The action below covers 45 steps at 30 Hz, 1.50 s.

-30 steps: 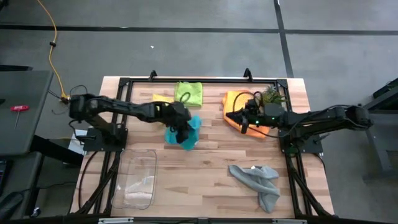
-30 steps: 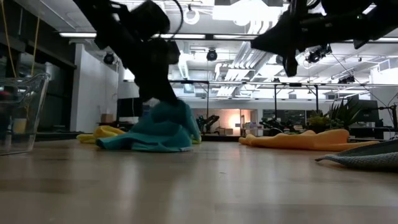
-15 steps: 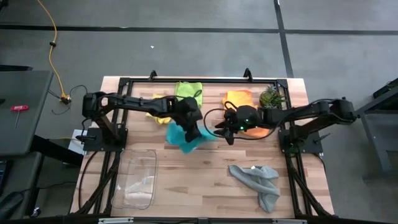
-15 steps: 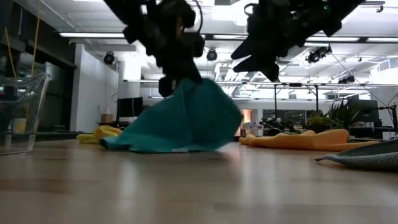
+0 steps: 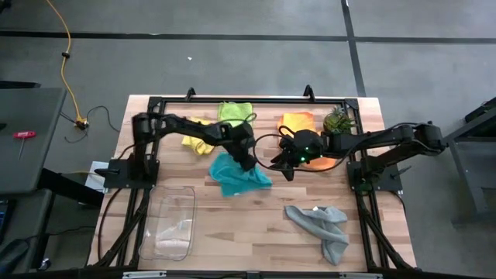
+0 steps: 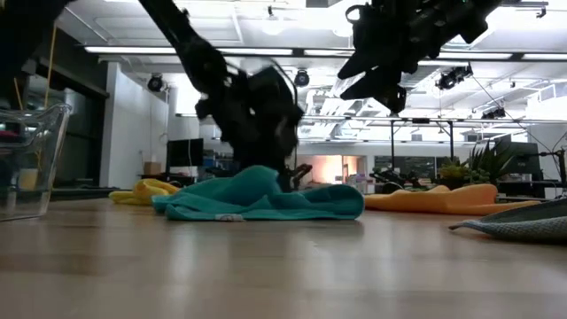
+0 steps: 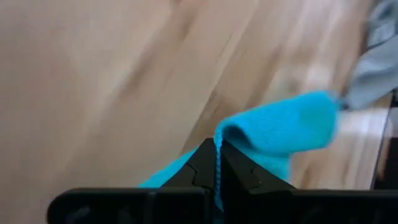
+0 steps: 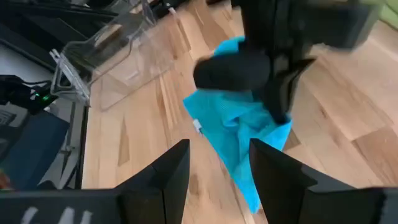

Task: Fold microfiber towels
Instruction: Fold the blue microfiber towel

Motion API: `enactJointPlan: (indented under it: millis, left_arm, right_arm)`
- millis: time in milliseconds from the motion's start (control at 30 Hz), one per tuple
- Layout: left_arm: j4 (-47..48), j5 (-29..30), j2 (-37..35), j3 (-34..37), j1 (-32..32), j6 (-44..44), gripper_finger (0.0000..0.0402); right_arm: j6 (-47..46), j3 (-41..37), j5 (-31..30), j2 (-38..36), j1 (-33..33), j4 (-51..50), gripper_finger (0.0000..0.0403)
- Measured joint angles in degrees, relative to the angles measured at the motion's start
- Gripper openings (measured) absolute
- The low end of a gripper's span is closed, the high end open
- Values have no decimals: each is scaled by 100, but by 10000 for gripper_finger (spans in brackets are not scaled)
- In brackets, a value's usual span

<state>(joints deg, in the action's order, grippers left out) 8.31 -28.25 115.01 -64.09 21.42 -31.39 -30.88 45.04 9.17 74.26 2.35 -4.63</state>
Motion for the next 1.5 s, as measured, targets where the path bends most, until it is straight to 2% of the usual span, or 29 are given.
enactJointPlan:
  millis: [233, 367, 567, 867, 1000, 1100, 1200, 1333, 1433, 1500]
  left_arm:
    - [-263, 118, 162, -13, -199, 6, 0]
    - [-474, 359, 145, -5, -246, 0, 0]
    - [-529, 385, 146, -2, -241, -34, 0]
    - [-533, 431, 146, 0, -241, 6, 0]
    - [-553, 449, 146, 0, -241, 6, 0]
    - [-552, 451, 146, 0, -241, 8, 0]
    - [-550, 453, 146, 0, -241, 8, 0]
    - [-549, 455, 146, 0, -241, 8, 0]
    - [-576, 526, 146, 0, -241, 10, 0]
    - [-585, 591, 146, 0, -241, 8, 0]
  right_arm:
    - [424, -5, -427, 380, -377, -368, 158]
    - [1097, -11, -446, 969, -604, -310, 158]
    - [2174, -11, -499, 1801, -844, -12, 158]
    - [2957, 228, -2174, 2065, -962, -64, 158]
    - [3161, 262, -2480, 2065, -947, -64, 158]
    - [2971, 262, -3102, 2065, -947, -66, 157]
    - [2218, 262, -3712, 1996, -885, -206, 157]
    - [1217, 262, -3522, 1740, -726, -867, 157]
    - [1245, 261, -3366, 1556, -724, -1113, 157]
    - [1451, 260, -2947, 1445, -723, -1044, 157]
